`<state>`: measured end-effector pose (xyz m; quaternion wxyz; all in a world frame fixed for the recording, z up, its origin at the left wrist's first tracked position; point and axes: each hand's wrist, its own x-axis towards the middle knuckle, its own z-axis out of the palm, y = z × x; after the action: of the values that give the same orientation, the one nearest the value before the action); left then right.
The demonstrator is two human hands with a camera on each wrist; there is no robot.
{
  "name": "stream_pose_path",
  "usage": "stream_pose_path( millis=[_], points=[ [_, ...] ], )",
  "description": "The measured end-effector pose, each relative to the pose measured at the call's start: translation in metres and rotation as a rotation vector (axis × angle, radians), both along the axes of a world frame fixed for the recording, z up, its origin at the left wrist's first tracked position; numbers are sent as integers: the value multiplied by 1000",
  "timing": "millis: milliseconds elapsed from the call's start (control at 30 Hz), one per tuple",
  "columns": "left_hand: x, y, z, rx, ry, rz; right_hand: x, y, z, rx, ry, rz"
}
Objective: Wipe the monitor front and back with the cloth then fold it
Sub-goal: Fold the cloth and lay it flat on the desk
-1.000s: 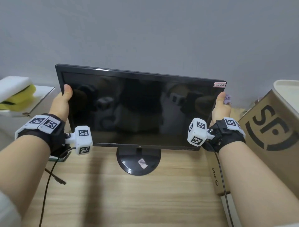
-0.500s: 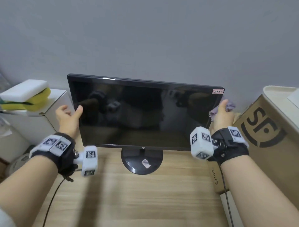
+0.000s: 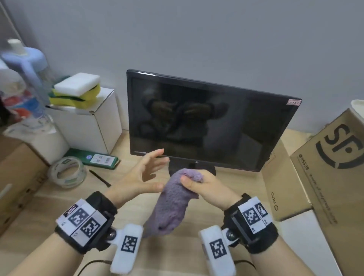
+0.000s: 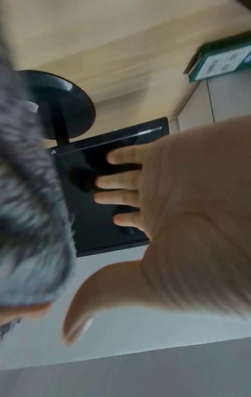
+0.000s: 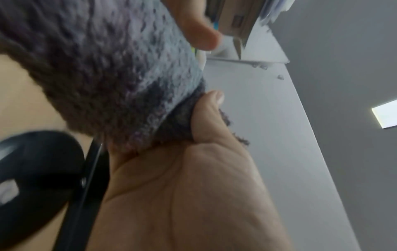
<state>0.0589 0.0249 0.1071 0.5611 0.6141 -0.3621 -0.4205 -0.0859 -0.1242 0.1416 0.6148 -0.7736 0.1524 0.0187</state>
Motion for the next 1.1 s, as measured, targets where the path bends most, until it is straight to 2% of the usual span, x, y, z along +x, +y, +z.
stream_pose_path(
  millis=[133,333,433,500,633,733,800,900,967,1033,1100],
  points=[
    [2,30,-10,77,162,-253,12,28,-3,81,13,49],
    [11,63,-22,86,110,-165,22,47,-14,-96,7,-41],
    [16,69,-25,150,-49,-187,22,49,-21,-90,25,-119],
    [20,71,-30,179,-84,-190,21,48,-23,-29,24,-188],
    [23,76,-36,104,138,-153,15,38,-33,37,6,-405],
    [21,72,-32,-76,376,-29,4,27,-42,280,35,-577],
    [19,65,-27,-179,508,58,-5,20,-52,299,130,-625],
    [13,50,-11,-141,478,85,-16,11,-65,-33,296,-508],
    [6,38,-4,5,292,19,-15,16,-59,-155,202,-417],
    [0,26,1,142,51,-192,-10,24,-44,-149,65,-209],
    [-3,18,4,172,-60,-384,-3,31,-32,-139,53,30]
  ],
)
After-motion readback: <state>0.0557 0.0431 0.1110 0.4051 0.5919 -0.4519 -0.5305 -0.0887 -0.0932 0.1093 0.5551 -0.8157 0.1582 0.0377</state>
